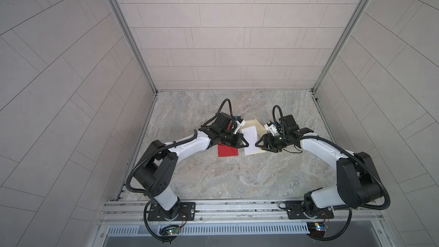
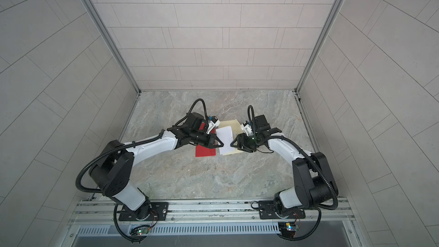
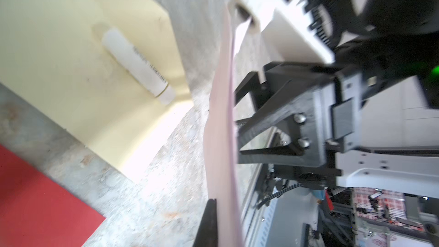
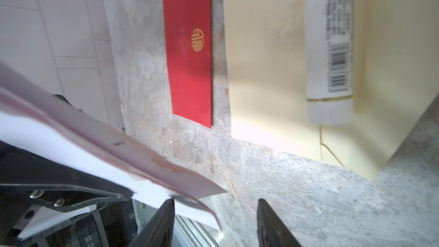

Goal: Place the letter into the envelope and seal it

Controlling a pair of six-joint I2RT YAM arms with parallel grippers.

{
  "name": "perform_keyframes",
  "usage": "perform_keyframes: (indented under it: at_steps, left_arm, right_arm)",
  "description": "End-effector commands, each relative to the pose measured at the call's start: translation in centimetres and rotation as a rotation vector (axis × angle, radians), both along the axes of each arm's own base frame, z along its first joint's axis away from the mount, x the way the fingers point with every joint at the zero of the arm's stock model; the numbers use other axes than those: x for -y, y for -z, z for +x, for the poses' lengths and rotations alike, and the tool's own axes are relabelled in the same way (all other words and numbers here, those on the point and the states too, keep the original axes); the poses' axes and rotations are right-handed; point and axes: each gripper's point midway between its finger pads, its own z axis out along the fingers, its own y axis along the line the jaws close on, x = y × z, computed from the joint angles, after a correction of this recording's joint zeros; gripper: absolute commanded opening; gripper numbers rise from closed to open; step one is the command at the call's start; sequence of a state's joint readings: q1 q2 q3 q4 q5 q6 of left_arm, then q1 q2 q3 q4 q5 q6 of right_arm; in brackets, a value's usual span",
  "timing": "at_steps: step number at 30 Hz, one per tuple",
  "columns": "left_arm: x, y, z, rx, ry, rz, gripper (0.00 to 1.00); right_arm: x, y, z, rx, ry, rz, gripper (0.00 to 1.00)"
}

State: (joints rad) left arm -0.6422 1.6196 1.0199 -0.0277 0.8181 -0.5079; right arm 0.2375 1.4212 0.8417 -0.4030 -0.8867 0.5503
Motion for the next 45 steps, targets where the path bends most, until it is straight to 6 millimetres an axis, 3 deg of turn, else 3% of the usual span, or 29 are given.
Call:
perform_keyframes:
  at_steps: [1, 5, 8, 17, 28, 33, 40, 45]
  left_arm:
    - [0.8, -3.7, -0.8, -0.045, 0.052, -0.153, 0.00]
    - [0.7, -5.7, -1.0, -0.068, 0.080, -0.249, 0.00]
    - [0.7, -6.8, -1.2, -0.091, 0.094, -0.316, 0.00]
    - [0.5, -7.8, -2.4, -0.114, 0.148, -0.357, 0.00]
    - [0.2, -9.2, -3.5, -0.120, 0.185, -0.384, 0.00]
    - [0.2, -9.0, -3.0, -0.099, 0.162, -0.377, 0.00]
    - [-0.1, -7.5, -1.2, -0.056, 0.087, -0.296, 0.00]
    - [-0.2, -6.8, -0.6, -0.035, 0.074, -0.253, 0.00]
  right_arm:
    - [-1.4, -3.9, 0.1, 0.087, -0.058, 0.123, 0.58]
    - [-1.9, -7.7, 0.2, 0.184, -0.092, 0.181, 0.59]
    - [-2.0, -9.3, 0.1, 0.228, -0.107, 0.201, 0.59]
    - [-2.0, -10.5, -0.1, 0.275, -0.130, 0.217, 0.60]
    - [-1.4, -11.9, 1.4, 0.333, -0.128, 0.194, 0.62]
    - [-2.0, -12.5, 0.4, 0.330, -0.174, 0.251, 0.60]
    - [-2.1, -13.9, -1.7, 0.389, -0.206, 0.277, 0.43]
    - [-2.1, -13.5, -1.8, 0.377, -0.199, 0.260, 0.08]
